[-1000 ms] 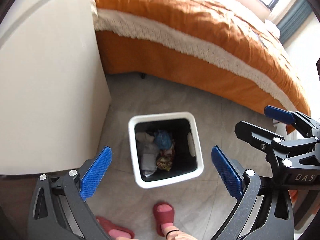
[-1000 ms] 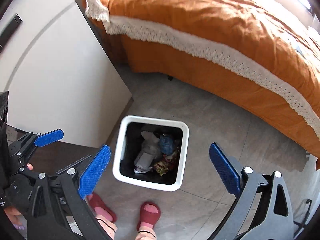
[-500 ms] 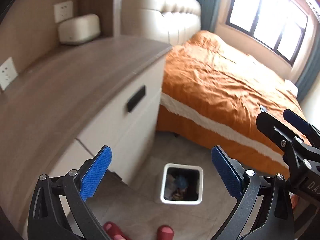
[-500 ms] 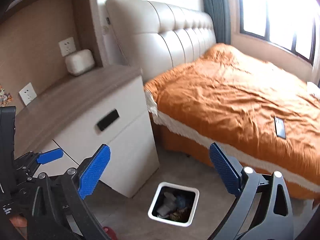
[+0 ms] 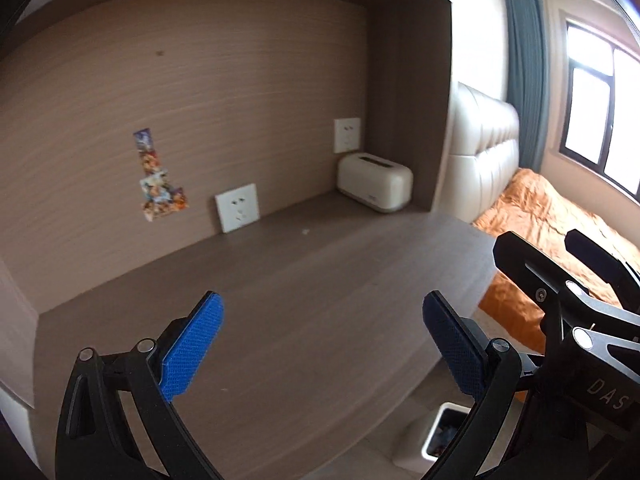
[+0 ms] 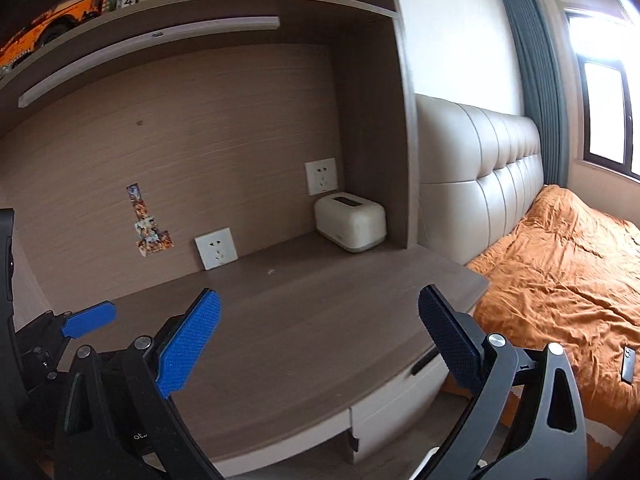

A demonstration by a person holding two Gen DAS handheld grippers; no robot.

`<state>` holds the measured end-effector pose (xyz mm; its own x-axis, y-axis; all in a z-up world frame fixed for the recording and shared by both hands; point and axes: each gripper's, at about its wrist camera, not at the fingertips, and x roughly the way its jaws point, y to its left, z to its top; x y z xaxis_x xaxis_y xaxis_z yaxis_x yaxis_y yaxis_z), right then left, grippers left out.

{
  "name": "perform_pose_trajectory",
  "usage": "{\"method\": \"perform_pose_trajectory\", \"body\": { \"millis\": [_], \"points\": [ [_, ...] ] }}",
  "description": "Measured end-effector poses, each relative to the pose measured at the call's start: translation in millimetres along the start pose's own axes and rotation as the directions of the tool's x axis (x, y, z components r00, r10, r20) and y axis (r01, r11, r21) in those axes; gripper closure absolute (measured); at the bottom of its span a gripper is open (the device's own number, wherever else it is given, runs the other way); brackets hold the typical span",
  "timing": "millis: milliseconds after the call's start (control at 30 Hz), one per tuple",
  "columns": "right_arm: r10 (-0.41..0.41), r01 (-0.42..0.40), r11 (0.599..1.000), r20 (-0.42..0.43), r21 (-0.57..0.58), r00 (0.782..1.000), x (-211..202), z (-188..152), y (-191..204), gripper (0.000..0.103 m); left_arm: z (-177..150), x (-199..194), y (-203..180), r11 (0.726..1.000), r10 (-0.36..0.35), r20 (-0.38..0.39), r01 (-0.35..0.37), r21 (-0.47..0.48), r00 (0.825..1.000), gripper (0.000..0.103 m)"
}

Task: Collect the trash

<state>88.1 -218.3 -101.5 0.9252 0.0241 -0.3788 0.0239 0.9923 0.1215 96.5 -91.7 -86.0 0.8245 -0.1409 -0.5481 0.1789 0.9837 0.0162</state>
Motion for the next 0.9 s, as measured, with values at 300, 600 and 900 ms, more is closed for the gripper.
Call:
{"method": "perform_pose_trajectory", "body": {
  "millis": [300,600,900],
  "points": [
    [0.061,-0.06,0.998,0.013,-0.033,0.998,19,19,98,0.004,19,-23,99,0.995,0.098,0.056,-0.098,-0.014,0.994,0.005],
    [0.058,-0.058,0.998,0.031,-0.022,0.998,29,26,134,0.004,25,-28,149,0.992,0.112,0.049,-0.109,-0.056,0.993,0.005],
    [0.041,-0.04,0.998,0.035,-0.04,0.999,37,28,153,0.004,25,-21,167,0.988,0.147,0.031,-0.145,-0.062,0.989,0.005]
  ]
}}
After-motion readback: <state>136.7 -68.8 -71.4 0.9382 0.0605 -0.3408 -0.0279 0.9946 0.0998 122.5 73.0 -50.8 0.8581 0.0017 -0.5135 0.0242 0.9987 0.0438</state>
